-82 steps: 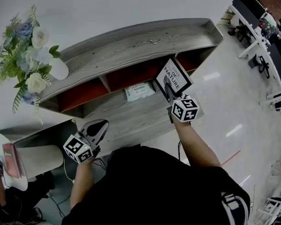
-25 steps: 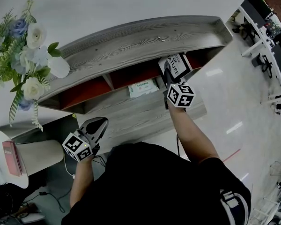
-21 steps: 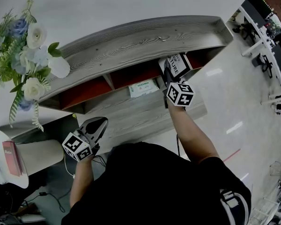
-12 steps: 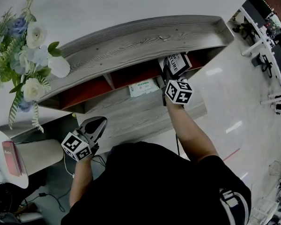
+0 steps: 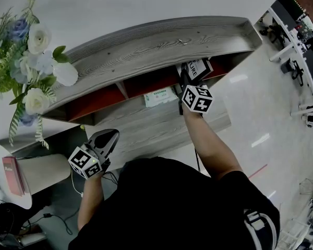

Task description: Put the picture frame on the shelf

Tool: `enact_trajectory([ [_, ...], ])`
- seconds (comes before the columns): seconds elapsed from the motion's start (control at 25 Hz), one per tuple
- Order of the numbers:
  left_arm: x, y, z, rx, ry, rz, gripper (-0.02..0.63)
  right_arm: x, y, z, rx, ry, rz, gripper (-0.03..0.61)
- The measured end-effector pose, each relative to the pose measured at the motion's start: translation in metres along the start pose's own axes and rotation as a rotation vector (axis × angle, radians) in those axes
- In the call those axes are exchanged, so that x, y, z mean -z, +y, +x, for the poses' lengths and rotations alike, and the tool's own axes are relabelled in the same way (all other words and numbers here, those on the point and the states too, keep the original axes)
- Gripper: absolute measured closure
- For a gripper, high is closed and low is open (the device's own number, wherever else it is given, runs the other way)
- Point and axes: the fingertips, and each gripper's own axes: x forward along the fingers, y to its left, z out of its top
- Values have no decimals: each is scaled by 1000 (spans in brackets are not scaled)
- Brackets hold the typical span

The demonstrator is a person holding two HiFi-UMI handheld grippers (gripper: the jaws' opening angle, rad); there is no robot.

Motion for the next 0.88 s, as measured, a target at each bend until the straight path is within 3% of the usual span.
enact_trajectory([
  [0.88,2,4,-4,-8,1,-8,594,-5,3,17,24,-13,23,555],
])
